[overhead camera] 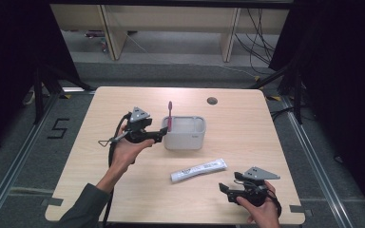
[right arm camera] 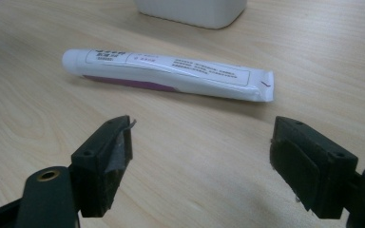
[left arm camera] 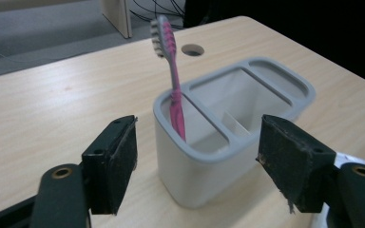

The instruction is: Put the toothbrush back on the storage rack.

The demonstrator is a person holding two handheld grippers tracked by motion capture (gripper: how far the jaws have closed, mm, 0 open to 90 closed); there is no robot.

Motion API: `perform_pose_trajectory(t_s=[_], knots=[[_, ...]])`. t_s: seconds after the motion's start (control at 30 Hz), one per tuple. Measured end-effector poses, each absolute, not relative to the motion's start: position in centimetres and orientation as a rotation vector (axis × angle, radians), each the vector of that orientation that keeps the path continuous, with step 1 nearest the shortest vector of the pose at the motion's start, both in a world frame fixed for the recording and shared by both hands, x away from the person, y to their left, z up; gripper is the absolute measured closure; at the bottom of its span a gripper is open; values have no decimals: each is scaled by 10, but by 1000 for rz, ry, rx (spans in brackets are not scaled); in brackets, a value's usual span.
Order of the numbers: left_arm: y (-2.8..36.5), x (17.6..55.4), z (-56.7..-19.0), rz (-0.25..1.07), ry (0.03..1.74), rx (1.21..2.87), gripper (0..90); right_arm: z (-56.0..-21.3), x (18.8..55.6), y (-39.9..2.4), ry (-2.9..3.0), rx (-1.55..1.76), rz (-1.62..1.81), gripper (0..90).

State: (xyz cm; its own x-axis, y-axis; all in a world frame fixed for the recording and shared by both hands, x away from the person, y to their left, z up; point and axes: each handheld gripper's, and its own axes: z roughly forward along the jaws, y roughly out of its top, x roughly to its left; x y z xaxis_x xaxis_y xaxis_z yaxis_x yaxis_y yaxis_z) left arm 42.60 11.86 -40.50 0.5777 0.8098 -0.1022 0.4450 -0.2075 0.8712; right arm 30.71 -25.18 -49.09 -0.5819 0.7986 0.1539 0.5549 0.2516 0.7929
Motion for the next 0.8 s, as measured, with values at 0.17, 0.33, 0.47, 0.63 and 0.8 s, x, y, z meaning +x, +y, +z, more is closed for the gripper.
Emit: perform_pose_trajectory(t_s=[0.17, 0.33, 0.47, 0.63, 0.8], knots=[[131, 410, -411, 458, 986, 1868, 284, -490, 306, -251, 2244, 1271, 1254, 232], [145, 393, -423, 450, 984, 1878, 284, -490, 305, -250, 2242, 1303, 1266, 232], [153, 382, -432, 456, 972, 1897, 284, -490, 306, -251, 2237, 1256, 1249, 232], [160, 373, -440, 451, 972, 1904, 279, -492, 308, -251, 2251, 1243, 1263, 232], [169, 364, -448, 452, 967, 1908, 260, -491, 306, -250, 2238, 1274, 1259, 232]])
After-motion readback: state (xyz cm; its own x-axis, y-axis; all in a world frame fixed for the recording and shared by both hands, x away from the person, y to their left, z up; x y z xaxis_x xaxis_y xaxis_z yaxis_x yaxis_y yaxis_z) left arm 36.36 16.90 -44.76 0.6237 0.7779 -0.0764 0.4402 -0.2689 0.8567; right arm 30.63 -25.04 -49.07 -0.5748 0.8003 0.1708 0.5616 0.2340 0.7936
